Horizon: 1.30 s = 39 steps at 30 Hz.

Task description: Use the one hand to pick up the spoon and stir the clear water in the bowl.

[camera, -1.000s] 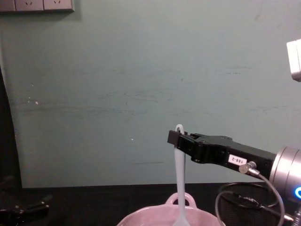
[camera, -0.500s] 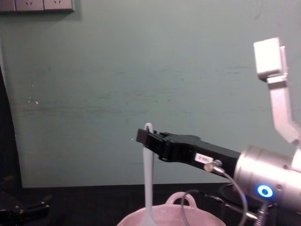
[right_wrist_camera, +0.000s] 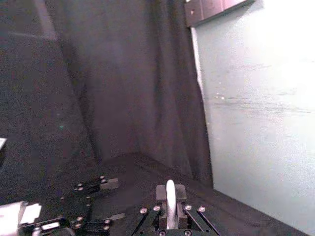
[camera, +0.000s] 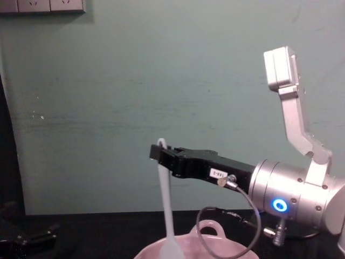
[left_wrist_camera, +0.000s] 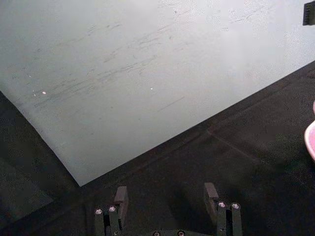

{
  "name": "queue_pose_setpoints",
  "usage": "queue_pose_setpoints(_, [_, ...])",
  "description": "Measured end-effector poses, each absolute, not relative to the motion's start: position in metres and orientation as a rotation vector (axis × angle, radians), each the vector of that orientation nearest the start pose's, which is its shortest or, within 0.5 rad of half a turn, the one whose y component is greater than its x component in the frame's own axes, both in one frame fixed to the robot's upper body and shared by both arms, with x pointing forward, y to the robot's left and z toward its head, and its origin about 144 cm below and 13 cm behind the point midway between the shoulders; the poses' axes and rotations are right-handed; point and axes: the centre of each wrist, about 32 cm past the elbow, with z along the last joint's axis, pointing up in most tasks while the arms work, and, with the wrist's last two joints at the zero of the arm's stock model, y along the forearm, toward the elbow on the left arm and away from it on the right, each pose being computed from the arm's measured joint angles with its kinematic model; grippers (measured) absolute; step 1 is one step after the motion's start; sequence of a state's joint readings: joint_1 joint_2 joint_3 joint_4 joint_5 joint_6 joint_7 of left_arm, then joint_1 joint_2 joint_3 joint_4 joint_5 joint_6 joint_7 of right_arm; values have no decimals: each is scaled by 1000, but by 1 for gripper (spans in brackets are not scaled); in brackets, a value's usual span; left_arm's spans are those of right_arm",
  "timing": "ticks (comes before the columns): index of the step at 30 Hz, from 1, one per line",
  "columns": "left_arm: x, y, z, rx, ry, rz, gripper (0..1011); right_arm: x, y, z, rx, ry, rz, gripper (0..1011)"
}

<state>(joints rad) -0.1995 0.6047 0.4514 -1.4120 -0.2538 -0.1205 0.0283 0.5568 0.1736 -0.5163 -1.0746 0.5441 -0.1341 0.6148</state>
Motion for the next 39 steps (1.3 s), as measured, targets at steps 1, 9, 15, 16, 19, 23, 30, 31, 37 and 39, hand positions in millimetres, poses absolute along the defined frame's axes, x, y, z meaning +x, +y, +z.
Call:
queue_pose_setpoints(1, [489,310,1140,305,-285,1248,1011,590,-167,1178,163,25,-620,113])
queue_pose_setpoints(9, [489,310,1140,305,-285,1248,1011,589,-190,1181,167,-3,-690,113])
queue_pose_setpoints(15, [489,310,1140,305,-285,1248,1011,578,-209,1181,171,-13,-730,113])
queue_pose_setpoints(16, [489,310,1140,304,-285,1248,1011,576,-211,1180,170,-11,-734,113])
queue_pose_setpoints(19, [489,310,1140,304,-285,1248,1011,569,-217,1178,169,-8,-742,113])
queue_pose_setpoints(23, [489,310,1140,304,-285,1248,1011,559,-221,1175,171,0,-745,113])
queue_pose_setpoints(30, [489,310,1140,304,-285,1248,1011,544,-216,1174,183,2,-723,113])
queue_pose_setpoints(31, [489,310,1140,304,-285,1248,1011,543,-215,1174,183,2,-719,113])
queue_pose_setpoints(37, [489,310,1140,304,-285,1248,1011,542,-199,1173,198,19,-668,113])
queue_pose_setpoints(39, [489,310,1140,304,-285,1248,1011,544,-193,1172,201,25,-654,113])
